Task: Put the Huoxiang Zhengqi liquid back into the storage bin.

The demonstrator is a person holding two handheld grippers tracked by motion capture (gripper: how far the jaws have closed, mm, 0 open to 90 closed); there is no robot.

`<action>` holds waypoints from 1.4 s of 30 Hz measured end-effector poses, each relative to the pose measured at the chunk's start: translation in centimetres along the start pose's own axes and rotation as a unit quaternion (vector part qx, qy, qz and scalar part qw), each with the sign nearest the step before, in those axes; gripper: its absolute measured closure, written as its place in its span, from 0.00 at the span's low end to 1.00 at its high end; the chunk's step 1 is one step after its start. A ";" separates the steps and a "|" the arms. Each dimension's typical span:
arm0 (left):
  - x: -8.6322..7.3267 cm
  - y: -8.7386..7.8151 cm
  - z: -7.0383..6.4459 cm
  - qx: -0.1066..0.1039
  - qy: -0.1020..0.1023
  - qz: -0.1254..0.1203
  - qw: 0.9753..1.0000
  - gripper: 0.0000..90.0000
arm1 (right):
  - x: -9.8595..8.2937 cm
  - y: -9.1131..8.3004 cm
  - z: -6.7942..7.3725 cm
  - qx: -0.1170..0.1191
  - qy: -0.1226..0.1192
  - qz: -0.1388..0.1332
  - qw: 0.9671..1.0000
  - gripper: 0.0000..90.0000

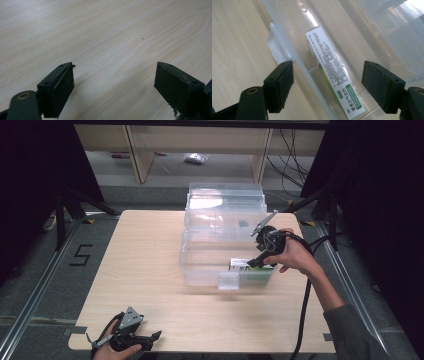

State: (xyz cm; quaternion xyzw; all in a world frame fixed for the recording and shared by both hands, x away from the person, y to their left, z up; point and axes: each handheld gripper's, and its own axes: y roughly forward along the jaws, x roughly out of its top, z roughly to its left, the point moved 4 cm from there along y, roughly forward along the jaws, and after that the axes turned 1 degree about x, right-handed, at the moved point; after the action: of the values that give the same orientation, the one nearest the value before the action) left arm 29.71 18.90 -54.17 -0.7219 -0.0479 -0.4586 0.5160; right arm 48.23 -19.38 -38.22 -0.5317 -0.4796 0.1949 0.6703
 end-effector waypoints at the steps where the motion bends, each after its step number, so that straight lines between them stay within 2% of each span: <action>1: 0.0 0.0 0.0 0.002 -0.002 0.001 1.000 0.17 | -0.1 0.1 0.1 0.000 0.000 -0.002 1.000 0.30; 6: 0.0 0.0 0.0 0.000 0.000 0.000 1.000 0.17 | -0.5 0.2 0.3 0.000 0.007 -0.007 1.000 0.29; 8: 0.1 0.0 -0.1 0.004 -0.008 -0.001 1.000 0.17 | -0.7 0.2 0.3 -0.003 0.008 -0.014 1.000 0.29; 9: 0.1 0.0 -0.1 0.002 -0.007 0.001 1.000 0.17 | -0.8 0.2 0.4 -0.001 0.017 -0.016 1.000 0.29; 11: 0.0 0.0 0.0 0.002 0.000 0.001 1.000 0.17 | -0.9 0.1 0.6 -0.005 0.013 -0.018 1.000 0.29; 14: 0.1 0.0 -0.1 0.002 -0.008 -0.004 1.000 0.17 | -1.1 -0.1 0.9 -0.004 0.028 -0.020 0.999 0.28; 15: 0.0 0.0 0.0 0.001 -0.001 0.001 1.000 0.17 | -1.1 -0.1 1.1 0.001 0.031 -0.026 0.999 0.28; 16: 0.0 -0.1 0.0 0.001 0.001 0.002 1.000 0.17 | -1.1 -0.2 1.2 -0.007 0.032 -0.028 0.999 0.28; 17: 0.0 0.0 0.0 0.001 0.001 0.001 1.000 0.17 | -1.0 -0.3 1.6 -0.005 0.044 -0.037 0.998 0.28; 18: 0.0 -0.1 0.0 0.002 -0.001 0.005 1.000 0.17 | -1.0 -0.3 1.6 -0.005 0.044 -0.037 0.998 0.28; 20: 0.1 0.0 -0.1 0.004 -0.011 -0.002 1.000 0.17 | -1.0 -0.4 1.8 -0.006 0.045 -0.050 0.998 0.28; 22: 0.0 0.0 0.0 0.003 -0.004 0.000 1.000 0.17 | -0.9 -0.5 2.0 -0.009 0.047 -0.058 0.997 0.27; 23: 0.0 -0.1 0.0 0.001 0.000 0.004 1.000 0.17 | -1.0 -0.6 2.4 -0.007 0.065 -0.052 0.996 0.26; 24: 0.1 0.0 -0.1 0.003 -0.010 -0.001 1.000 0.17 | -1.0 -0.5 2.5 -0.003 0.060 -0.058 0.996 0.27; 25: 0.1 0.0 -0.1 0.005 -0.010 -0.004 1.000 0.17 | -1.1 -0.5 2.6 -0.007 0.051 -0.066 0.996 0.26; 27: 0.0 -0.1 0.0 0.001 0.001 0.005 1.000 0.17 | -1.2 -0.4 2.7 -0.006 0.053 -0.064 0.997 0.26; 30: 0.1 0.0 -0.1 0.004 -0.010 -0.003 1.000 0.17 | -1.5 -0.3 3.0 -0.009 0.056 -0.073 0.996 0.27; 33: 0.0 -0.1 0.0 0.002 -0.001 0.006 1.000 0.17 | -1.6 -0.2 3.2 -0.004 0.069 -0.071 0.995 0.26; 34: 0.0 -0.1 0.0 0.002 -0.004 0.004 1.000 0.17 | -1.8 -0.1 3.1 -0.009 0.057 -0.079 0.995 0.26; 35: 0.1 -0.1 0.0 0.004 -0.007 0.001 1.000 0.17 | -1.9 -0.2 3.3 -0.010 0.063 -0.077 0.995 0.26; 38: 0.0 -0.1 0.0 0.001 0.000 0.006 1.000 0.17 | -2.2 -0.1 3.3 -0.014 0.056 -0.080 0.995 0.26; 40: 0.1 -0.1 0.0 0.003 -0.005 0.002 1.000 0.17 | -2.4 -0.1 3.8 -0.012 0.068 -0.087 0.994 0.26; 42: 0.1 0.0 -0.1 0.004 -0.009 -0.002 1.000 0.17 | -2.5 0.0 3.9 -0.017 0.066 -0.094 0.993 0.27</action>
State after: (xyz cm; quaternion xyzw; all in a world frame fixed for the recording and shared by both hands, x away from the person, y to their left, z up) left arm 29.69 18.81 -54.07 -0.7240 -0.0559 -0.4532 0.5170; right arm 43.79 -19.22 -39.40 -0.5072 -0.4857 0.0875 0.7066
